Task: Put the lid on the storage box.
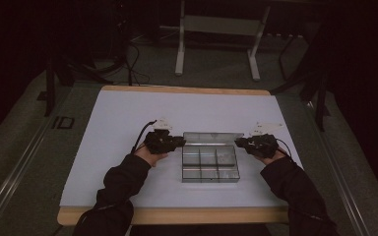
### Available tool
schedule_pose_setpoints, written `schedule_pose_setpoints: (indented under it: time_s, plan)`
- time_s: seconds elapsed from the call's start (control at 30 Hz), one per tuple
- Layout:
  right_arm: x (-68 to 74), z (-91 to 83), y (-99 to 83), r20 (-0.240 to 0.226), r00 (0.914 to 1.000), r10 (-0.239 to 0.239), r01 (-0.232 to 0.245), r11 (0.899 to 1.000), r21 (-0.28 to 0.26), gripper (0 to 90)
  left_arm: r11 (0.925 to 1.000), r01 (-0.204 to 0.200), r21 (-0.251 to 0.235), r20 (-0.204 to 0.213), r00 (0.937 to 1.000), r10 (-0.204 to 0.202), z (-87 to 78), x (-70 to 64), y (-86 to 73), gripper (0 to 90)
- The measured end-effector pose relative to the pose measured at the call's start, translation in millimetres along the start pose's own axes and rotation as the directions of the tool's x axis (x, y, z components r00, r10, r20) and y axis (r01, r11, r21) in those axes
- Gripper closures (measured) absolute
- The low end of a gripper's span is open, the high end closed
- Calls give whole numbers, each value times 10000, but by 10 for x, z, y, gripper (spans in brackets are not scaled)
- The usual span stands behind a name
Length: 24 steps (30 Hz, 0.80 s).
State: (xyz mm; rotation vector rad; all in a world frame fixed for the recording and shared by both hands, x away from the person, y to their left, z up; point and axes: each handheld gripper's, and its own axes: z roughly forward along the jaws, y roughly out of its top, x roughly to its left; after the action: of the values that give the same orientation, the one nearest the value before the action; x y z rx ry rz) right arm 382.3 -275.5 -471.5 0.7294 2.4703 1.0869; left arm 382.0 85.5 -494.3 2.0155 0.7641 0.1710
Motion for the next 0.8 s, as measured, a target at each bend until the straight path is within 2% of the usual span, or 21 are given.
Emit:
schedule_pose_setpoints:
  time_s: [0.17, 0.5, 0.63, 0.8]
  plan:
    - [11, -32, -61, -325, 9995, 4, -5, 10000, -28, 818, 9997, -114, 201, 79, 9999, 113, -22, -30, -32, 778]
    - [64, -50, -158, -504, 9987, -119, 125, 9998, 126, 807, 9988, -155, 471, 36, 9999, 154, -42, -106, -148, 802]
    - [58, -38, -227, -726, 9974, 12, 10, 9995, 304, 798, 9979, -2, 648, 30, 10000, 0, -24, -112, -196, 723]
    - [57, 6, -313, -663, 9975, 225, -187, 9981, 580, 726, 9946, 140, 1032, -202, 9997, -120, 12, -106, -277, 603]
